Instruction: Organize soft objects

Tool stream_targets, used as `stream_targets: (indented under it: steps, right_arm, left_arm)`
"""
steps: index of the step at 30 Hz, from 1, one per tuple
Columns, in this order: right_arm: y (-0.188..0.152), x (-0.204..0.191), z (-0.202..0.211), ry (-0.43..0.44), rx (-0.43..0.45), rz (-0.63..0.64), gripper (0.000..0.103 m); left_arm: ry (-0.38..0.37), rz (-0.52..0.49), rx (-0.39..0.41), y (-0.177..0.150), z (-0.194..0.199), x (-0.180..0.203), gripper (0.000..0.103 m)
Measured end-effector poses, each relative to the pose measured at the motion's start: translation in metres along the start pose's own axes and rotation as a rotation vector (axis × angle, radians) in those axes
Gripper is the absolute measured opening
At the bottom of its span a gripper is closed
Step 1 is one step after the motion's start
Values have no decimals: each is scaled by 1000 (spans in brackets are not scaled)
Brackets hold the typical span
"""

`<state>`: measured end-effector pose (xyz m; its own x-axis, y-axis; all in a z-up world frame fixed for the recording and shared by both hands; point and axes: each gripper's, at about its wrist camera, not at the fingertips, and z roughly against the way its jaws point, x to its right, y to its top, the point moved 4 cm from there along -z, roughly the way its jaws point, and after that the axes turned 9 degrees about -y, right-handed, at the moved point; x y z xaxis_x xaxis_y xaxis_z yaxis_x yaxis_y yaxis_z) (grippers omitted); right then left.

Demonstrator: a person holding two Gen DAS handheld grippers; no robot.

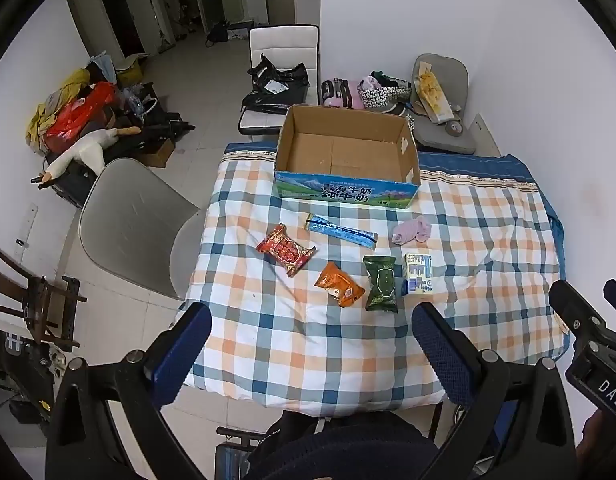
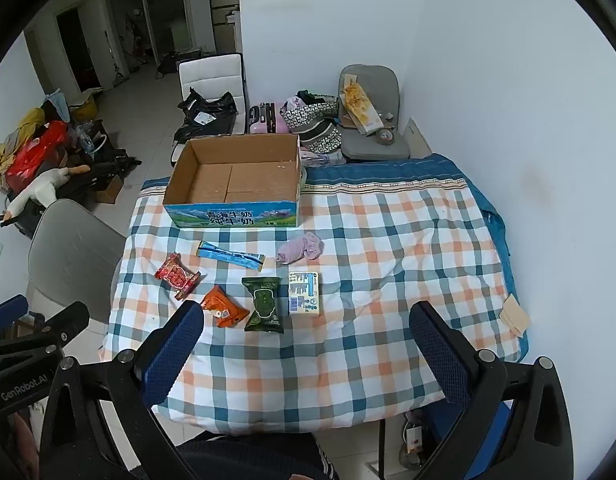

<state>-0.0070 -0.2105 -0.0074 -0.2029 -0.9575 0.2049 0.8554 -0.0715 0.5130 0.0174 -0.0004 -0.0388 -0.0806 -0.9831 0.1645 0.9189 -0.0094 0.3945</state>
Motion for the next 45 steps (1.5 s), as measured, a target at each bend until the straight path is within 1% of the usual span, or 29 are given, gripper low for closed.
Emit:
stream_targets:
  steps: [1, 2, 6, 7, 13, 19, 29, 34, 39, 45]
  right_arm:
    - [0, 0, 0, 3, -6, 1, 103]
    - [0, 1, 0, 2, -5, 2, 103]
    - [0, -2, 0, 13, -7, 0, 103]
    - [0, -3, 0, 12, -7, 0, 103]
    - [2, -2, 2, 37, -11, -14, 103]
    - [1, -7, 1, 35, -11, -16, 103]
    - [1, -10, 1, 40, -8, -22, 103]
    - [1, -10, 2, 38, -6, -21, 103]
    - [1, -13, 2, 32, 6, -20, 103]
    - [6, -22, 9, 23, 24, -26, 103]
  left_arm:
    - [1, -2, -2, 0, -1, -1, 103]
    - [8, 3, 16, -1, 2, 1, 103]
    - [5, 6, 9, 0, 0, -2, 103]
    - [20, 0, 20, -1, 2, 1, 103]
    - [16, -5, 20, -2, 4, 4, 103]
    - [25, 0, 22, 5, 7, -5, 103]
    - [28, -3, 28, 8, 9, -7, 103]
    - [37, -15, 57, 18, 16, -12, 103]
    - [44, -23, 86, 18, 21, -11, 103]
    - [43, -22, 87, 19, 22, -11, 103]
